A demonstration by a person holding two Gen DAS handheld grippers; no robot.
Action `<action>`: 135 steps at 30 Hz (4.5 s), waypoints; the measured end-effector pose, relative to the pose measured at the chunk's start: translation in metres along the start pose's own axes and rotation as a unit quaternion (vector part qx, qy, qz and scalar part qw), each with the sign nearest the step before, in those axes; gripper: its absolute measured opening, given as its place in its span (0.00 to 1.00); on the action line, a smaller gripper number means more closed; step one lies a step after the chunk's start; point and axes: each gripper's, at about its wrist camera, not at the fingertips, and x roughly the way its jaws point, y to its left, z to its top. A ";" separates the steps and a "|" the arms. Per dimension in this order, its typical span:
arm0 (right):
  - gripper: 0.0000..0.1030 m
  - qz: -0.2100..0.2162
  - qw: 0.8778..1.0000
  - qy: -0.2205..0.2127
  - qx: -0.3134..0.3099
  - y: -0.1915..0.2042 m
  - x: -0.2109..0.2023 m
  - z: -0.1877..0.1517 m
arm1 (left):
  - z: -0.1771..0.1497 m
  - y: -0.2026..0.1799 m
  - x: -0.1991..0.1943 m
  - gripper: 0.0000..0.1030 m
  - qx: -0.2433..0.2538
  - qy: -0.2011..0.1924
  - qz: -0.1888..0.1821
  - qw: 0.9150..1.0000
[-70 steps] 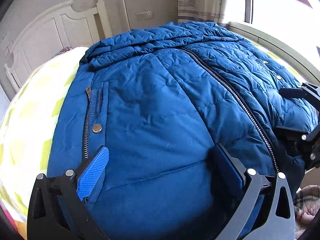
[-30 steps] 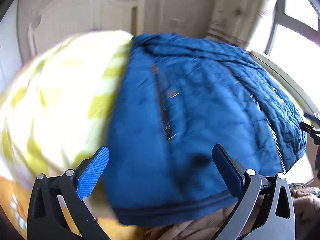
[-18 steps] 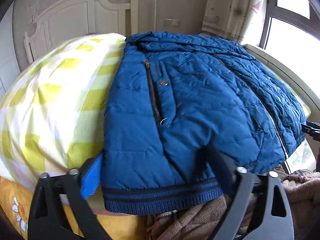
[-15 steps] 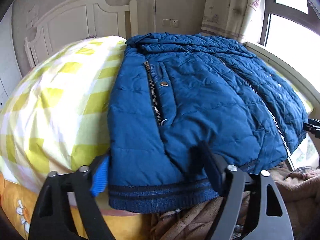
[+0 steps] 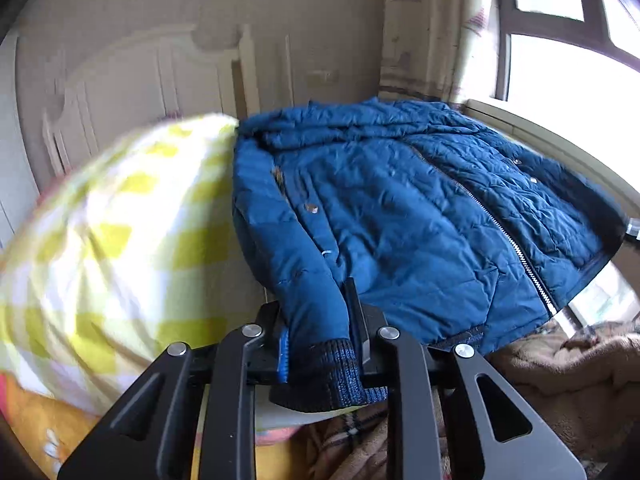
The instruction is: Fold large clothes
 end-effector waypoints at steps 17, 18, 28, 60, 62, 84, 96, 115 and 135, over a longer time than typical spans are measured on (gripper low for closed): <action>0.11 0.034 0.987 -0.151 -0.037 0.013 -0.045 0.153 | 0.154 0.066 -0.010 0.21 -0.090 -0.069 -0.067 0.991; 0.11 0.027 0.988 -0.146 -0.032 0.007 -0.024 0.180 | 0.173 0.074 0.007 0.24 -0.114 -0.062 -0.079 0.988; 0.78 0.033 0.970 -0.086 0.223 -0.142 0.153 0.352 | 0.324 0.209 0.219 0.31 -0.367 0.061 -0.167 0.913; 0.07 0.020 0.999 -0.039 -0.021 -0.089 0.181 0.337 | 0.308 0.187 0.260 0.12 -0.156 0.045 -0.153 0.975; 0.07 0.016 0.999 -0.047 -0.008 -0.093 0.186 0.371 | 0.346 0.192 0.271 0.12 -0.163 0.049 -0.128 0.977; 0.86 0.033 0.999 0.020 0.033 -0.159 0.182 0.276 | 0.228 0.227 0.244 0.93 -0.162 0.060 -0.123 0.977; 0.78 0.072 0.996 0.061 -0.004 -0.122 0.179 0.204 | 0.153 0.190 0.242 0.93 -0.157 0.102 -0.173 0.967; 0.29 0.055 0.997 0.044 -0.008 -0.077 0.118 0.147 | 0.105 0.146 0.150 0.30 -0.138 0.113 -0.213 0.961; 0.72 -0.019 0.993 -0.114 -0.033 -0.026 -0.044 0.145 | 0.112 0.120 -0.024 0.96 -0.123 -0.082 -0.027 0.989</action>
